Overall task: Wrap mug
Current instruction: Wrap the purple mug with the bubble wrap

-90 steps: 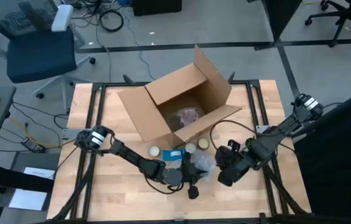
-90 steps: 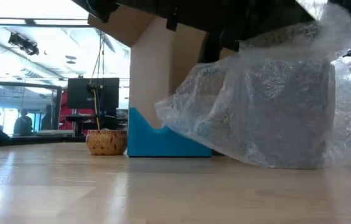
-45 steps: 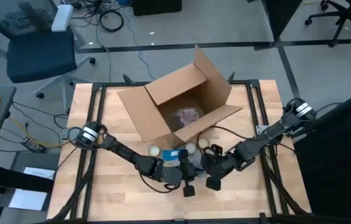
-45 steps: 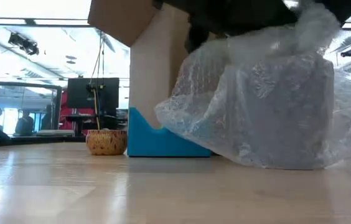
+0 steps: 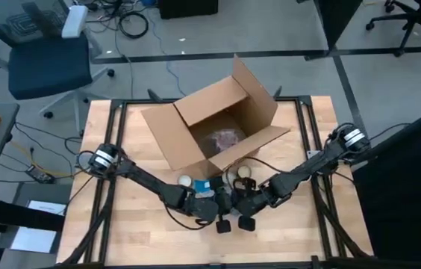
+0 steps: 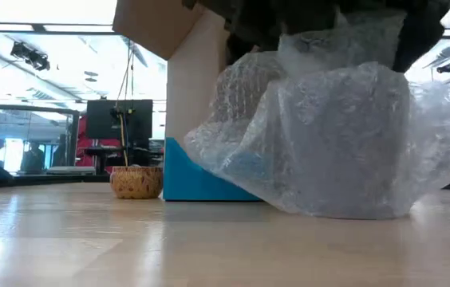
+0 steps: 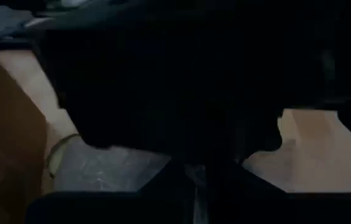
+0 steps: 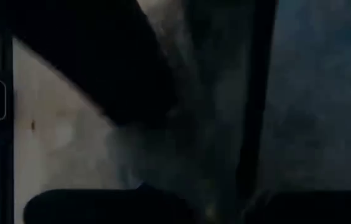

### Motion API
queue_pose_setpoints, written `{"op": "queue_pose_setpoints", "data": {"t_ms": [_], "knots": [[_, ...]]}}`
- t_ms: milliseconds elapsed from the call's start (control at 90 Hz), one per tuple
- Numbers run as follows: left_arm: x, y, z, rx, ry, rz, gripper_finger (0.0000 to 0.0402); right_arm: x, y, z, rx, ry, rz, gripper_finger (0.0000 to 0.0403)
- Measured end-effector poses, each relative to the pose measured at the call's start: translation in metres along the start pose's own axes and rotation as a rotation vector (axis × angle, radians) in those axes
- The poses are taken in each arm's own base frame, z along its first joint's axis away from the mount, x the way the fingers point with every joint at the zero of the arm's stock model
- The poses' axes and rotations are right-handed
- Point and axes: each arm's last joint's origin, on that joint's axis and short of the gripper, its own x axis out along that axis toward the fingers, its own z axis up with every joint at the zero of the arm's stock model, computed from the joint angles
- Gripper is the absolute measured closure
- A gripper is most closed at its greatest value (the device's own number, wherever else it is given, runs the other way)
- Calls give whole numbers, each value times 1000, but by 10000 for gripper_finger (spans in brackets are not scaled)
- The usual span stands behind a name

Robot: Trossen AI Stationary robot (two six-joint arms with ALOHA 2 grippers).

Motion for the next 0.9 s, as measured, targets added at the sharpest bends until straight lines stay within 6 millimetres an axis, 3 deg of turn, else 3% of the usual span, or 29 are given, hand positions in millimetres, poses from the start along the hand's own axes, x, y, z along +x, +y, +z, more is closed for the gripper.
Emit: {"op": "queue_pose_setpoints", "data": {"t_ms": [189, 700, 900], "knots": [[-3, 1, 1, 14, 111, -2, 402, -2, 2, 4, 0, -20, 10, 403], [4, -2, -15, -9, 202, -129, 401, -42, 14, 23, -29, 55, -31, 403], [4, -3, -15, -5, 208, -138, 401, -56, 22, 35, -75, -17, -58, 403]]}}
